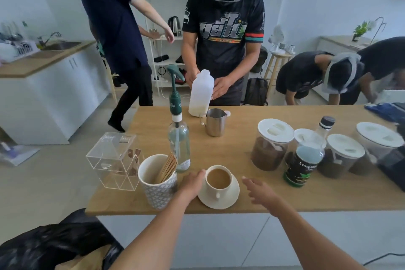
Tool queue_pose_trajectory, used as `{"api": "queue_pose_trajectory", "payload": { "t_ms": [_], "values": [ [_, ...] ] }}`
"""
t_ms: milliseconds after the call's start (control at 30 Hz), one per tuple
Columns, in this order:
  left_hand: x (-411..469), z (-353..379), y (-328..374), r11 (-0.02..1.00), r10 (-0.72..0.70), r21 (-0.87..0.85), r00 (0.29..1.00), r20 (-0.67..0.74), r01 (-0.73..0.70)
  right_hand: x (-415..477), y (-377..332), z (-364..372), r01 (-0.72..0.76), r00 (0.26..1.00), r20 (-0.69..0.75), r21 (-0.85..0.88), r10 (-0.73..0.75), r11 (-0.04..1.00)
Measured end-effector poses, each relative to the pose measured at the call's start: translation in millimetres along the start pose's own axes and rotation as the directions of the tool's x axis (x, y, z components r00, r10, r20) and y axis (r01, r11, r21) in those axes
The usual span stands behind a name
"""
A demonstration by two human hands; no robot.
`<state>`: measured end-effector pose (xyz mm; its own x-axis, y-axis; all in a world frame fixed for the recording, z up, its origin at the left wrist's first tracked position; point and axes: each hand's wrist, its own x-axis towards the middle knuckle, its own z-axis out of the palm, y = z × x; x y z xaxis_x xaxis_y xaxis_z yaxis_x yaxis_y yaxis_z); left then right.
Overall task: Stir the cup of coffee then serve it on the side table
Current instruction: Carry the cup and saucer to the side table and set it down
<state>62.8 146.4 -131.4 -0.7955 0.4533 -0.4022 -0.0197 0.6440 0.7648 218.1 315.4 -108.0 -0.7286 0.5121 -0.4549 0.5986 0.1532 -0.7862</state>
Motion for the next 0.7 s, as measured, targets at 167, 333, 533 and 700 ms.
{"api": "queue_pose_trajectory", "payload": {
  "t_ms": [167, 333, 533, 700],
  "values": [
    [9.4, -1.7, -2.5, 0.992, -0.07, -0.102, 0.994, 0.079, 0.078, 11.9, -5.4, 9.1, -0.05, 0.998, 0.052, 0.134, 0.044, 0.99],
    [12.9, -6.0, 3.0, 0.983, -0.102, -0.139, 0.987, 0.125, 0.119, 20.2, -15.2, 17.7, -0.092, 0.987, 0.149, 0.239, 0.057, 0.967],
    [11.8, -9.7, 3.9, 0.95, -0.167, -0.232, 0.969, 0.181, 0.207, 33.8, -11.4, 17.6, -0.133, 0.98, 0.172, 0.209, 0.097, 0.969],
    [14.9, -11.0, -1.0, 0.924, -0.176, -0.301, 0.962, 0.21, 0.234, 40.5, -5.4, 14.1, -0.178, 0.967, 0.228, 0.277, 0.116, 0.944]
  ]
}}
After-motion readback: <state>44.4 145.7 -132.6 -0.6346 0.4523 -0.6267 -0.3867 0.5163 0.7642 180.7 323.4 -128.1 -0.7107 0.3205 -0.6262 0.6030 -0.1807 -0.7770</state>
